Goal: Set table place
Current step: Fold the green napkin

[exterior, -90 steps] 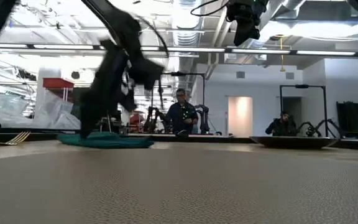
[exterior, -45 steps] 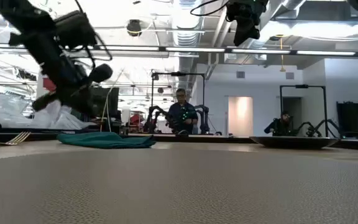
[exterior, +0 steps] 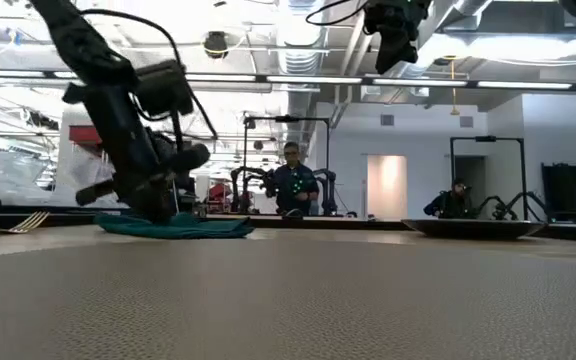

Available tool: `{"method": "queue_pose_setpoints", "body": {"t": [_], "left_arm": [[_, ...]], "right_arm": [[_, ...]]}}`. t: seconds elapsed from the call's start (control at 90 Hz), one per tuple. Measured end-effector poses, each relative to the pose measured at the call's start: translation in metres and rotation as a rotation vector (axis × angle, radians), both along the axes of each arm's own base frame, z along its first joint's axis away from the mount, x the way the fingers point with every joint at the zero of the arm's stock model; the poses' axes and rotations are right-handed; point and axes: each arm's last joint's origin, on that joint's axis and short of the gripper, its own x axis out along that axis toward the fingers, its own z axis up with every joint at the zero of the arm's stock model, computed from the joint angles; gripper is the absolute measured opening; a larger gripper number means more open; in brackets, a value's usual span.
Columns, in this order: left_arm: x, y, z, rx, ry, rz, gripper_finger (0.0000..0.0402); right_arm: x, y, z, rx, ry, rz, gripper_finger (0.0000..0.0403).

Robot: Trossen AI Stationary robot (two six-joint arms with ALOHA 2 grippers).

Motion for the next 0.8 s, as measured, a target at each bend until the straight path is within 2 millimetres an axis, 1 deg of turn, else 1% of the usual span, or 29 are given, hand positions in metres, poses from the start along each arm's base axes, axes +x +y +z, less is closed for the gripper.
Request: {"method": "queue_pose_setpoints", "body": {"t": [0.078,0.2,0.344,0.411,0.5,0.556,0.611,0.7,0.8], "left_arm": [[-0.002,-0.001,-0.002,-0.053,0.124,-0.075,0.0000],[-0.012,-0.001,0.004,-0.104,0.337,-0.142,0.0000],[-0.020,0.005,0.016,-0.070,0.545,-0.215,0.0000],[-0.026,0.006,0.018,-0.074,0.626,-0.261,0.0000],[-0.027,0.009,0.020,-0.080,0.641,-0.284,0.0000],[-0.030,0.009,0.021,-0.093,0.659,-0.265,0.0000],[-0.028,0.009,0.023,-0.088,0.637,-0.227,0.0000],[-0.019,0.007,0.035,-0.056,0.555,-0.145,0.0000],[-0.007,0.004,0.057,0.006,0.449,-0.090,0.0000]], "right_arm": [[0.000,-0.001,0.000,-0.006,-0.001,0.004,0.0063],[0.001,-0.001,0.001,-0.016,-0.012,0.004,0.0063],[0.002,-0.003,0.002,-0.030,-0.025,0.004,0.0063],[0.002,-0.002,0.002,-0.027,-0.024,0.002,0.0063],[0.001,-0.002,0.001,-0.019,-0.017,0.000,0.0063],[0.001,-0.001,0.001,-0.010,-0.013,-0.005,0.0063],[0.001,-0.001,0.001,-0.002,-0.012,-0.014,0.0063],[0.001,-0.001,0.001,-0.001,-0.012,-0.015,0.0063],[0.001,-0.001,0.001,-0.001,-0.012,-0.015,0.0063]]}}
